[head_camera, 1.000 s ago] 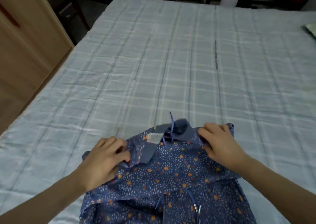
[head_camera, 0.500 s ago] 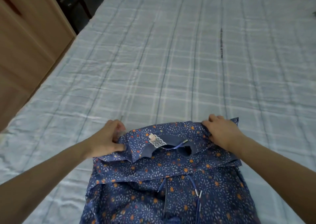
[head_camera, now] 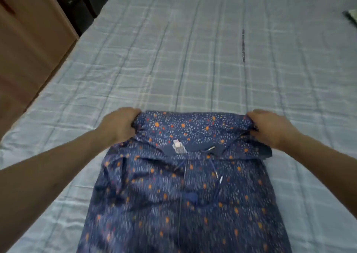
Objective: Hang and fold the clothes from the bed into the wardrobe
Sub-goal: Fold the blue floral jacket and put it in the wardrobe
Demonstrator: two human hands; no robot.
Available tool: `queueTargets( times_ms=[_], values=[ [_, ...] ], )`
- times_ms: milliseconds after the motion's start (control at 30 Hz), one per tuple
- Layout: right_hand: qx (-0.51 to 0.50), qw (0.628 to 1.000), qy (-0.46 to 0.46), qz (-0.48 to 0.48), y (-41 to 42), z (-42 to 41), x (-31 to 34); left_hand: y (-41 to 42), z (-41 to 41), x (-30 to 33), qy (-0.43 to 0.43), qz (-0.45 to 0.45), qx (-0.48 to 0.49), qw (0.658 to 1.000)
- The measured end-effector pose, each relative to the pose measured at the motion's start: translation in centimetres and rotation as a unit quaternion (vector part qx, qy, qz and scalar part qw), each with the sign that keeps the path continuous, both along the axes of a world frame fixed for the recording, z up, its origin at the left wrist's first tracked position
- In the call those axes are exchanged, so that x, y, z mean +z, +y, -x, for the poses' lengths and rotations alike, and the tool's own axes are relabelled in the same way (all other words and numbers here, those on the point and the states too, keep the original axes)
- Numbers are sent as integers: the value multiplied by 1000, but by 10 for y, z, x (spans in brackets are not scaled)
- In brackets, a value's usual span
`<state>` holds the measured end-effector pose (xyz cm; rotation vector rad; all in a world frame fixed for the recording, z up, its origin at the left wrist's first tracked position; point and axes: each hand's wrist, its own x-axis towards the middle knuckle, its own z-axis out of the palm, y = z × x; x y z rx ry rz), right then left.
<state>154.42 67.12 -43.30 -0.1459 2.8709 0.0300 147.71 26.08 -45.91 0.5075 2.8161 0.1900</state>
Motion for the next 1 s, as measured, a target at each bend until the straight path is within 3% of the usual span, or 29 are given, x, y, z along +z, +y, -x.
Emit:
queueTargets(
  times_ms=[133,233,333,467,567,667,733,800,900,1000],
  values=[
    [18,995,94,2,8,-26,13,18,-2,28,91,1,-40,995],
    [86,985,150,27,8,-61,19,0,-27,34,157,-20,-131,979],
    [148,971,184,34,3,-97,22,-21,-60,36,177,3,-206,962],
    [199,953,227,8,-11,-143,12,-38,-106,32,196,64,-224,952],
    [201,968,148,1,-21,-181,-16,-50,-146,10,140,80,-244,956],
    [167,980,-101,-44,-30,-204,-34,-61,-175,-4,7,128,-242,962],
    [140,969,-199,-40,-34,-212,-28,-63,-185,-2,-80,129,-214,965],
    [136,982,-129,15,-39,-210,-24,-61,-185,3,-92,65,-192,975],
    [106,988,103,53,-52,-188,-30,-44,-170,-3,64,-62,-174,981],
    [-7,992,108,58,-68,-167,-44,-18,-159,-22,81,-50,-64,993]
  ],
)
